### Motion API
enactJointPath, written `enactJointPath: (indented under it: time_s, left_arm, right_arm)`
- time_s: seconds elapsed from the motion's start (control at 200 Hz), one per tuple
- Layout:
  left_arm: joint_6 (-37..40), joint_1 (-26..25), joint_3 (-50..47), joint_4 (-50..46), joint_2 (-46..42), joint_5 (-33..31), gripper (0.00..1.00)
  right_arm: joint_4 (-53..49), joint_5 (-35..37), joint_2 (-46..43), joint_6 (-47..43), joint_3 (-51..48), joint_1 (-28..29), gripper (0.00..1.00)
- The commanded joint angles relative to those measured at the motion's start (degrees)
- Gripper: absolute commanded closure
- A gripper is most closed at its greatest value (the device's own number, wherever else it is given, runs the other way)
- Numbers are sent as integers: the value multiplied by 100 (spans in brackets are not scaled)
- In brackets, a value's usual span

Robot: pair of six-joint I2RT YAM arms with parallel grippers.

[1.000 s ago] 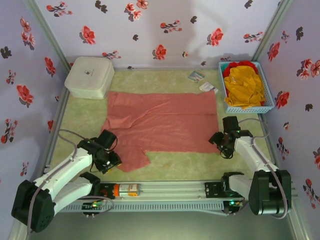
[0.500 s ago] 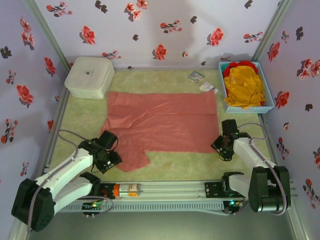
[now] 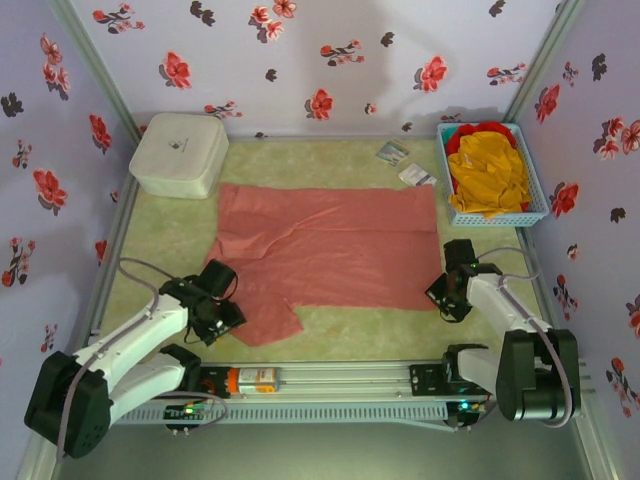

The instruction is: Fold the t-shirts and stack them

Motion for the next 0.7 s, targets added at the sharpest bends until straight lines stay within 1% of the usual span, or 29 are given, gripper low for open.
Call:
enactJointPath:
  time_s: [0.0, 0.07, 0.195, 0.225, 0.28, 0.335, 0.485, 0.595, 0.645, 0.695]
  left_arm:
    - [21, -39, 39, 168, 123, -55, 48]
    - [30, -37, 20, 271, 207, -33, 53]
    - [50, -33, -40, 463, 335, -34, 70]
    - [51, -33, -36, 476, 359, -35, 75]
    - [70, -34, -7, 486, 355, -41, 89]
    - [86, -33, 70, 441, 339, -54, 100]
    - [288, -29, 512, 20, 376, -72, 100]
    - [504, -12, 1017, -385, 372, -141, 100]
    - [671, 76, 1270, -480, 380, -141, 100]
    - [864, 218, 1532, -769, 425, -129, 100]
  right_arm:
    - [770, 19, 170, 5, -59, 9, 98]
    - [761, 40, 170, -17, -50, 5, 99]
    - [793, 1, 161, -38, -58, 1, 100]
    - [812, -29, 158, -60, -58, 6, 100]
    - [846, -97, 168, -137, -52, 2, 100]
    - [801, -112, 179, -166, -19, 0, 100]
    - [710, -259, 108, -172, 39, -10, 100]
    - [610, -355, -43, -148, 123, -41, 100]
    - [524, -392, -91, -144, 203, -73, 100]
    - [444, -427, -119, -154, 313, -95, 100]
